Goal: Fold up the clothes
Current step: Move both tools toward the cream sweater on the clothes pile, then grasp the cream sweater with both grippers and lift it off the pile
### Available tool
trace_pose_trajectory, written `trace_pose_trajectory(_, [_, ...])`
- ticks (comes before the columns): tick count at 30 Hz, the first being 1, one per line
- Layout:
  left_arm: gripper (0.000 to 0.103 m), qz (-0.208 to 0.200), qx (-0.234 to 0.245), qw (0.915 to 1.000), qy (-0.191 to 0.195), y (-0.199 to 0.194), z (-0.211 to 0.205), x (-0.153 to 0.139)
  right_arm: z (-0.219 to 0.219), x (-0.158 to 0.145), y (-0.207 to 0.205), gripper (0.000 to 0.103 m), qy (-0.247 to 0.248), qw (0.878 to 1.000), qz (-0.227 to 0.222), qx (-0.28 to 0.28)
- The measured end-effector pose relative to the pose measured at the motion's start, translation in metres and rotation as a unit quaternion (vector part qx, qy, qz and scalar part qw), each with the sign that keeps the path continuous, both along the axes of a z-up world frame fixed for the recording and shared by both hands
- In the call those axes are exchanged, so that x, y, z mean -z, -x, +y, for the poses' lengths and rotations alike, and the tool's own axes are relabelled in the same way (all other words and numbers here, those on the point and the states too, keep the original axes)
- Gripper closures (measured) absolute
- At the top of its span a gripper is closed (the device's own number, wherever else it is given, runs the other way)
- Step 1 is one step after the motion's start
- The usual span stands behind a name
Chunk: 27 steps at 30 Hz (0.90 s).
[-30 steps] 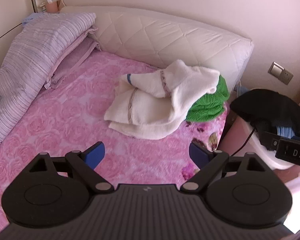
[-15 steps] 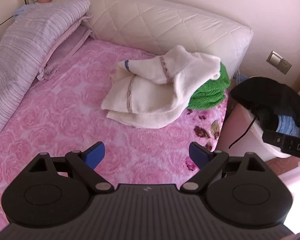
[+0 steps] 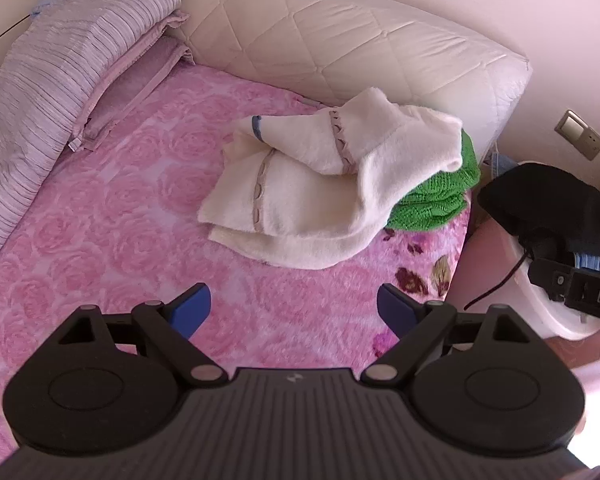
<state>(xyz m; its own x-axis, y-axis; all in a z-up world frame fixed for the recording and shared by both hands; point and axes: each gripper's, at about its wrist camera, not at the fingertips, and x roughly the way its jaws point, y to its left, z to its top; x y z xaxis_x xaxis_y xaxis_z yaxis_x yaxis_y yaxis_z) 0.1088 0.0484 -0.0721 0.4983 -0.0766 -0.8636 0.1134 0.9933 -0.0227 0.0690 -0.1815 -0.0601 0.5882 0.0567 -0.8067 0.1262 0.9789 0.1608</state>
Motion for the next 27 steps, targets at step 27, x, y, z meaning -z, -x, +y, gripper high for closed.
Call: trace_pose_trajectory(27, [0.022, 0.082, -0.02, 0.9898, 0.114, -0.154, -0.069, 0.111, -0.09, 0.074, -0.163, 0.032, -0.135, 0.991, 0.019, 0.013])
